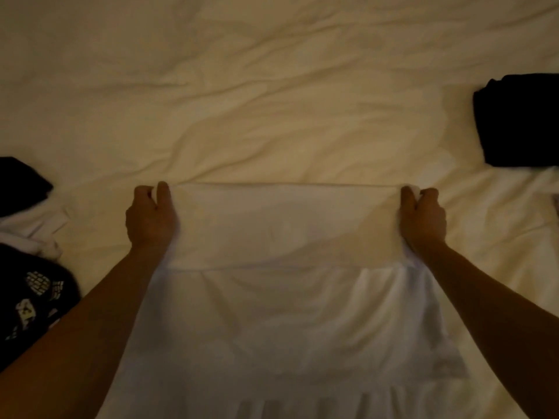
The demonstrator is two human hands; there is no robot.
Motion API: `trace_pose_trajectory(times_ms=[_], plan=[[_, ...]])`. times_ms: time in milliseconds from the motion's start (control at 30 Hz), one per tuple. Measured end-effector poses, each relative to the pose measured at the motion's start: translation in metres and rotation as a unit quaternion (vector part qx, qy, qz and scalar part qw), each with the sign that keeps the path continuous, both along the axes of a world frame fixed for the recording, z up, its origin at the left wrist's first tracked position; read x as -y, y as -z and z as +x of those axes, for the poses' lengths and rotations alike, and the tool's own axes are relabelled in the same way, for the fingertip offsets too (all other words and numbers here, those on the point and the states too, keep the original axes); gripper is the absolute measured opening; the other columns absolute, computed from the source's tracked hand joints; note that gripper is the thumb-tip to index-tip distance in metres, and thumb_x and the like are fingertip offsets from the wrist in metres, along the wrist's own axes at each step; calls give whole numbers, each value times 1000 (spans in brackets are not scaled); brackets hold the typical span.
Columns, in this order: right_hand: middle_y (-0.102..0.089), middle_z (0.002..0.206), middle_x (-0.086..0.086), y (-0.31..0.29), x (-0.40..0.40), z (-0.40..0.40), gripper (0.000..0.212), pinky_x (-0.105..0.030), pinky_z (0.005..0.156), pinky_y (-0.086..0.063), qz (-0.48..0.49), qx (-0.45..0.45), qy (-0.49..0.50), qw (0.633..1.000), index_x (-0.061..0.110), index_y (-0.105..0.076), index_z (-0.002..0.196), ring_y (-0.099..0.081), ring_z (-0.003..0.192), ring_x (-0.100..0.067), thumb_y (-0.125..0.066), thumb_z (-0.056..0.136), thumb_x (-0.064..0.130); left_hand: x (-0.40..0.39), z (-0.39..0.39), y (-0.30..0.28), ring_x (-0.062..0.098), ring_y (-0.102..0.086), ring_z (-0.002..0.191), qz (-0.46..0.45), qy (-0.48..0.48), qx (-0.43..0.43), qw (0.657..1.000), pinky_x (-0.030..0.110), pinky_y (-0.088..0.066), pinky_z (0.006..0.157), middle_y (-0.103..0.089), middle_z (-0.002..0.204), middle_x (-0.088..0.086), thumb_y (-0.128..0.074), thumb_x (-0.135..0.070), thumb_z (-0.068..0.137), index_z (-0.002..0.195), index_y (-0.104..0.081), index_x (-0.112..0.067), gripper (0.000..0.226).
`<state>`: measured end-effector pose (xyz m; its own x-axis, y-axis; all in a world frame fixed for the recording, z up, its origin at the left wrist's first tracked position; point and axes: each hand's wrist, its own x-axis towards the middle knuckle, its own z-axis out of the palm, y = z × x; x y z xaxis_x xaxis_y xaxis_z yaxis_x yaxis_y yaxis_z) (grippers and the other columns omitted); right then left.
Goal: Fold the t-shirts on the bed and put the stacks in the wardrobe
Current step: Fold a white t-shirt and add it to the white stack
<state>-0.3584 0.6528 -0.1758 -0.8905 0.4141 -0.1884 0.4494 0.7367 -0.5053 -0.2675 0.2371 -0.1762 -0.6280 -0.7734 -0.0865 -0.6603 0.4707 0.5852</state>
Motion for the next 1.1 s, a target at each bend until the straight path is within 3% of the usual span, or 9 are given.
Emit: trace_pose_trajectory(times_ms=[100, 233, 333, 400, 600, 733, 867, 1000, 1100], plan=[[-51, 127, -25, 1, 10, 3, 58, -48, 92, -41, 131, -96, -28, 986, 0, -47, 129, -50, 113, -43, -40, 99, 48, -15, 3, 1, 44, -47, 123, -151, 30, -27, 988, 50, -36, 100, -54, 129, 24, -41, -42, 98, 128, -53, -2, 51], [-55, 126, -26, 2, 65, 14, 44, -47, 98, -37, 152, -274, -228, 922, 0, -56, 122, -47, 119, -40, -49, 95, 34, -86, -11, 2, 40, -40, 138, -259, 274, -133, 917, 44, -31, 108, -50, 145, 18, -47, -37, 100, 139, -54, -7, 50], [-55, 135, -23, 16, 114, 32, 45, -47, 102, -40, 142, -239, -396, 875, 4, -56, 130, -47, 128, -39, -45, 95, 31, -144, -25, 9, 34, -35, 143, -227, 424, -85, 872, 45, -30, 111, -45, 151, 12, -41, -37, 100, 142, -53, -15, 49], [-54, 138, -22, 22, 119, 32, 48, -49, 105, -40, 157, -191, -430, 868, 4, -57, 133, -48, 130, -39, -43, 96, 31, -156, -28, 17, 32, -38, 142, -221, 439, -58, 869, 48, -32, 111, -47, 150, 10, -39, -33, 100, 140, -55, -17, 46], [-46, 147, -18, 26, 35, 20, 65, -49, 115, -23, 234, -70, -290, 925, 6, -49, 141, -40, 137, -38, -29, 99, 50, -64, -3, 33, 34, -35, 143, -271, 307, 41, 911, 49, -22, 116, -44, 152, 10, -35, -41, 102, 144, -51, -19, 49], [-39, 149, -23, 18, -12, 22, 73, -52, 112, -27, 191, -20, -165, 968, 7, -39, 145, -34, 137, -41, -30, 95, 59, -8, 23, 22, 39, -30, 142, -181, 173, 101, 963, 52, -24, 112, -35, 156, 16, -31, -53, 98, 150, -40, -17, 64], [-44, 141, -20, 1, -14, 20, 77, -49, 103, -38, 61, 7, -63, 996, 5, -37, 144, -44, 126, -38, -46, 93, 62, -5, 20, 2, 39, -40, 132, -23, 78, 20, 997, 45, -31, 110, -42, 143, 23, -51, -44, 98, 148, -36, -5, 65], [-52, 119, -6, -10, -11, 11, 67, -35, 85, -43, -126, 61, -24, 990, 5, -45, 137, -51, 103, -24, -59, 92, 53, 1, 8, -13, 35, -57, 119, 153, -11, 37, 987, 43, -44, 100, -60, 130, 16, -65, -49, 90, 133, -56, -9, 59], [-61, 117, -10, -14, -19, 0, 59, -36, 82, -48, -220, 86, -6, 972, 0, -55, 129, -58, 100, -26, -68, 89, 42, 7, 4, -24, 30, -65, 98, 279, -25, 32, 960, 44, -53, 89, -69, 105, 8, -73, -48, 84, 117, -67, -17, 46]])
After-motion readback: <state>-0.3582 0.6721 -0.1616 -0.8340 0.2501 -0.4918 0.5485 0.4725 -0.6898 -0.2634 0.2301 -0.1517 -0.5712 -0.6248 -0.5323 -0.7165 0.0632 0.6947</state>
